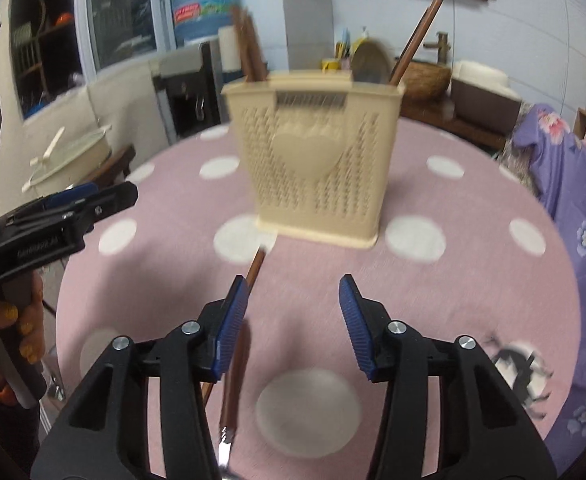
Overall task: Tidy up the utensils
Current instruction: 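Lower the right gripper onto the wooden-handled spoon and close on it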
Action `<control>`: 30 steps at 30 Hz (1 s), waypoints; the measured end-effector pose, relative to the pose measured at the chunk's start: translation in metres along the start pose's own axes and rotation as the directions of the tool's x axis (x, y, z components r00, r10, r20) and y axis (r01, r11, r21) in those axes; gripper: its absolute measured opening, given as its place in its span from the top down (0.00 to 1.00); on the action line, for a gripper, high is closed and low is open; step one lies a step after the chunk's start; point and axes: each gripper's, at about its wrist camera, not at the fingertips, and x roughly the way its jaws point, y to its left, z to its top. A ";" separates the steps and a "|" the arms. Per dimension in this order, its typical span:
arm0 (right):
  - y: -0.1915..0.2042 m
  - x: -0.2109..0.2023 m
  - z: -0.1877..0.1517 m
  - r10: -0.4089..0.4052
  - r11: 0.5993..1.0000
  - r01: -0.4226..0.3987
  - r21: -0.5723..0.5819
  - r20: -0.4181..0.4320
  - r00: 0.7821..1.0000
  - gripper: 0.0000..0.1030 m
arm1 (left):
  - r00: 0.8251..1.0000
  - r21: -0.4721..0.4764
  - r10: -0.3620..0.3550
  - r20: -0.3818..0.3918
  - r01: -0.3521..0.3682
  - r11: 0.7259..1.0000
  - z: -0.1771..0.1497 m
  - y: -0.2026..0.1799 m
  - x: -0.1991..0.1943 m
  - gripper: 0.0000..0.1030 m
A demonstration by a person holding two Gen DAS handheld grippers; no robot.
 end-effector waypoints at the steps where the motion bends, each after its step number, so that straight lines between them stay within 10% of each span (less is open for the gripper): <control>1: 0.003 0.003 -0.005 0.004 1.000 -0.004 0.002 -0.015 1.000 0.60 | 1.000 -0.007 0.014 -0.011 -0.014 1.000 -0.006 0.004 0.000 0.20; 30: 0.028 0.047 -0.020 -0.071 0.996 0.062 -0.058 -0.181 0.981 0.76 | 0.999 -0.010 -0.011 -0.039 0.010 1.000 -0.041 0.015 -0.013 0.20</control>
